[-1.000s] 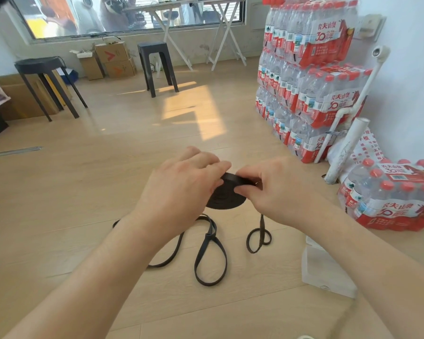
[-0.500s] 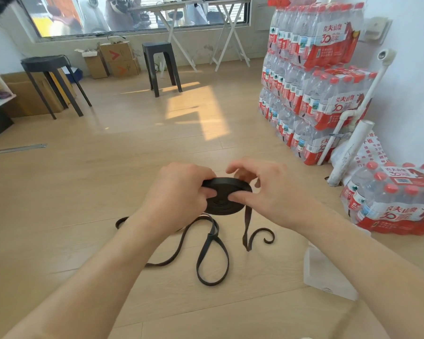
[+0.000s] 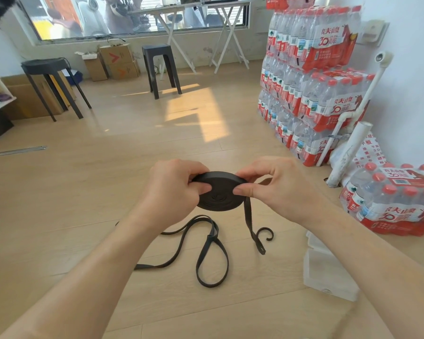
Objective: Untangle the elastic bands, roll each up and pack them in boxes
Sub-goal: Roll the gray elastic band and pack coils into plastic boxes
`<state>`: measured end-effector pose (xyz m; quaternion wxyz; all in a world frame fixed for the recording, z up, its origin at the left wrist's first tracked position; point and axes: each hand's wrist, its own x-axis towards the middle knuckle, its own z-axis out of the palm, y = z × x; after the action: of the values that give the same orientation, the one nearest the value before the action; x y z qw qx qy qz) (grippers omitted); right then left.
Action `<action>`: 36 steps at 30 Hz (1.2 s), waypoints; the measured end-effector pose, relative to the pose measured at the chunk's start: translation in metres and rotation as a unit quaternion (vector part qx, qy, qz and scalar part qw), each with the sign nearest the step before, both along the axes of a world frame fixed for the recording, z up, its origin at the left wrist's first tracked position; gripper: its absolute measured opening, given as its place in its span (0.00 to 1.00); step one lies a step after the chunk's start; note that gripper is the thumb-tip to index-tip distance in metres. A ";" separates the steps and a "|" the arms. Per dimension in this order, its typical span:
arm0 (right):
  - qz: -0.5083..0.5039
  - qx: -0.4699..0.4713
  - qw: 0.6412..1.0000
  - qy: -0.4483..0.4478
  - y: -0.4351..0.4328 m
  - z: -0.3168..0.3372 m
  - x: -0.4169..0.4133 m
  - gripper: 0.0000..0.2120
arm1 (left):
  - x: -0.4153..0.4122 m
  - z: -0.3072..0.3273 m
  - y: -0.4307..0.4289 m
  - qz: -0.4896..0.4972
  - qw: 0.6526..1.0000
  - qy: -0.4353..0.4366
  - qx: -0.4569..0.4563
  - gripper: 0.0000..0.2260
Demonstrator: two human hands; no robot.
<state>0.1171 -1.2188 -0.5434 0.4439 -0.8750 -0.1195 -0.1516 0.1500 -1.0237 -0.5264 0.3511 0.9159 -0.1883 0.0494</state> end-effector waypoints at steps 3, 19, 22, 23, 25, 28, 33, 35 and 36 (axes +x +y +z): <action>0.017 0.040 0.999 0.022 -0.001 0.000 -0.001 0.12 | -0.001 0.002 0.002 0.001 0.999 0.020 -0.036 0.09; -0.021 0.073 0.996 0.036 0.003 0.000 -0.005 0.10 | 0.003 0.006 0.007 0.030 0.979 0.084 -0.182 0.13; -0.036 0.125 0.990 0.052 0.004 -0.001 -0.004 0.11 | 0.004 0.005 0.008 0.040 0.973 0.094 -0.206 0.12; -0.037 0.138 0.988 0.056 0.005 -0.002 -0.004 0.11 | 0.005 0.004 0.008 0.044 0.971 0.098 -0.214 0.12; -0.031 0.173 0.982 0.068 0.006 -0.002 -0.004 0.12 | 0.006 0.004 0.009 0.048 0.967 0.104 -0.227 0.11; -0.035 0.186 0.979 0.071 0.007 -0.001 -0.004 0.11 | 0.006 0.003 0.008 0.046 0.963 0.121 -0.235 0.11; -0.036 0.112 0.992 0.046 0.006 0.000 -0.004 0.09 | 0.006 -0.001 0.006 0.023 0.958 0.175 -0.225 0.08; -0.041 0.045 0.998 0.015 0.008 0.000 -0.006 0.07 | 0.006 -0.002 0.004 0.003 0.962 0.197 -0.189 0.08; -0.045 0.013 0.999 -0.005 0.009 0.000 -0.007 0.06 | 0.006 -0.003 0.003 -0.007 0.966 0.199 -0.166 0.08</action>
<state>0.1105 -1.2097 -0.5439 0.4475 -0.8728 -0.0802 -0.1775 0.1562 -1.0206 -0.5293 0.5291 0.8347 -0.1103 -0.1053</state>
